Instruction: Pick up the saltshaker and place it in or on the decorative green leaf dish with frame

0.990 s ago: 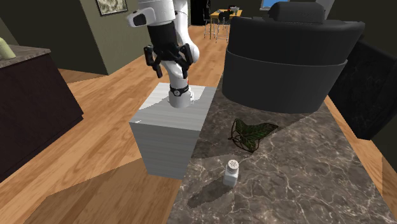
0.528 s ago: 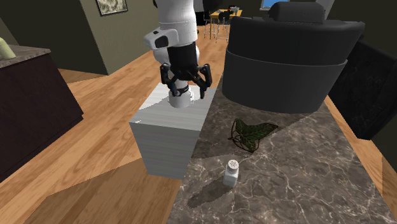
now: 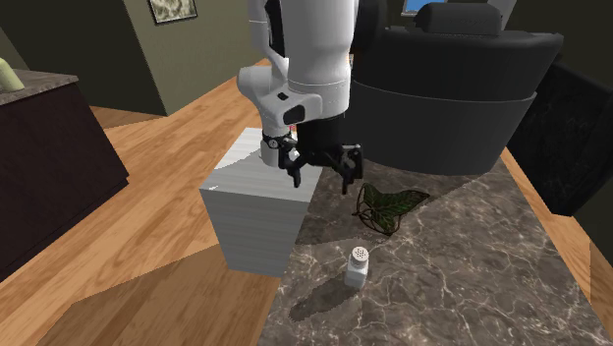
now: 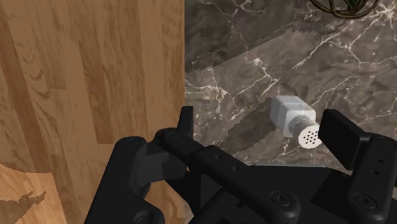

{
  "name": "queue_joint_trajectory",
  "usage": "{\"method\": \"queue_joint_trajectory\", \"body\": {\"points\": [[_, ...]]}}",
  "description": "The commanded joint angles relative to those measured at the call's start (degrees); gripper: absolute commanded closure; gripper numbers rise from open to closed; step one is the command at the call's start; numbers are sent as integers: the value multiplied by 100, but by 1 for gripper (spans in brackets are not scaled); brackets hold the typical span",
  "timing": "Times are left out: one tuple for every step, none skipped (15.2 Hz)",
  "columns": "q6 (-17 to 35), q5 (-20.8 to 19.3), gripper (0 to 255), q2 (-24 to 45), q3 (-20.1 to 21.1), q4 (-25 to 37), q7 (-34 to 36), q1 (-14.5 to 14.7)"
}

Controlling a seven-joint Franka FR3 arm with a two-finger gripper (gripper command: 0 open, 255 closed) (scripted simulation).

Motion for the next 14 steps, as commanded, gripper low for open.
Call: {"method": "queue_joint_trajectory", "body": {"points": [[43,-214,0,485,82,404,245,85],[47,-322,0,719,109,611,360,140],[41,-432,0,955,129,827,471,200],[27,-541,0,1193,142,1053,578,268],[4,-649,0,1434,148,1290,681,341],[-29,-755,0,1677,146,1538,777,421],[-71,-857,0,1923,142,1799,867,504],[-123,-956,0,2173,131,2072,950,592],[-171,-1032,0,2376,118,2303,1012,668],[-103,-1038,0,2396,108,2255,1016,673],[-36,-1047,0,2418,103,2208,1022,675],[31,-1056,0,2440,98,2163,1028,677],[97,-1066,0,2464,93,2120,1034,678],[163,-1076,0,2489,88,2077,1041,680]]}}
